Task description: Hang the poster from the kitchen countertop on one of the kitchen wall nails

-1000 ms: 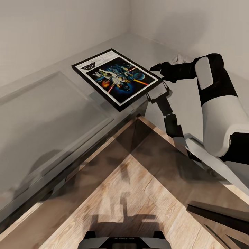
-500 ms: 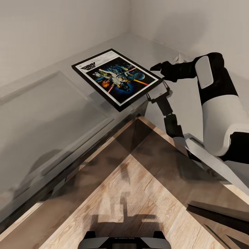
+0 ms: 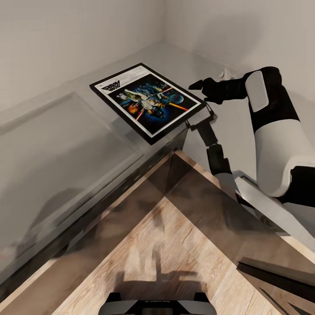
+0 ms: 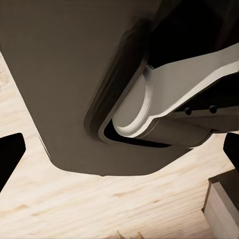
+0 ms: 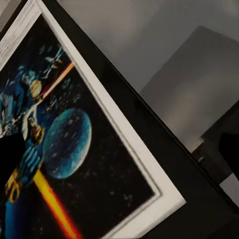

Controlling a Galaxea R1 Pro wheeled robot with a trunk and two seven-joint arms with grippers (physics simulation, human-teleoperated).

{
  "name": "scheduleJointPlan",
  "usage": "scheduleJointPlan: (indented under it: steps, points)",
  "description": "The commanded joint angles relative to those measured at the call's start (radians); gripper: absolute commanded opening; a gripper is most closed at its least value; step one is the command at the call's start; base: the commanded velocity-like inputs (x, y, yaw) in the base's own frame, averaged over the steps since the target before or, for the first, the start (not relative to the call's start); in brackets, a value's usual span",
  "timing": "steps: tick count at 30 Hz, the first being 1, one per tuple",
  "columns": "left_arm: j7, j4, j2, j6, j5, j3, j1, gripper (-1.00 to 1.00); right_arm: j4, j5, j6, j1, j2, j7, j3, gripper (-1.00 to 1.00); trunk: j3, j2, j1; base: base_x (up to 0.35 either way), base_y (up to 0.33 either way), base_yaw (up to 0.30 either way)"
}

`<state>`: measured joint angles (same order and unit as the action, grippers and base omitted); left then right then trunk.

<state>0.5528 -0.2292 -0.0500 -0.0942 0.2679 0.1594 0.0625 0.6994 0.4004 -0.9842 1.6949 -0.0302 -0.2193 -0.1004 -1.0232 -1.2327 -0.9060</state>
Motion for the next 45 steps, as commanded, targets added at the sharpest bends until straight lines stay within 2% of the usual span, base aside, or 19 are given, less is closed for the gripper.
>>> scheduleJointPlan:
  steps: [1,16,45]
  points:
    - [0.004,-0.001,0.000,0.000,0.002,0.002,0.000,1.00,-0.001,-0.016,-0.005,0.000,0.001,-0.008,-0.002,1.00,-0.001,0.000,0.000,0.006,0.000,0.000]
    - [0.004,-0.001,0.000,0.003,0.003,0.002,0.000,1.00,-0.002,-0.015,-0.004,0.000,0.001,-0.008,-0.002,1.00,-0.001,0.000,0.000,0.077,0.000,0.000]
    - [0.004,-0.001,-0.001,0.004,0.003,0.003,0.000,1.00,-0.030,-0.014,-0.002,0.000,0.007,-0.008,-0.001,1.00,-0.001,0.000,0.000,0.003,0.019,0.000]
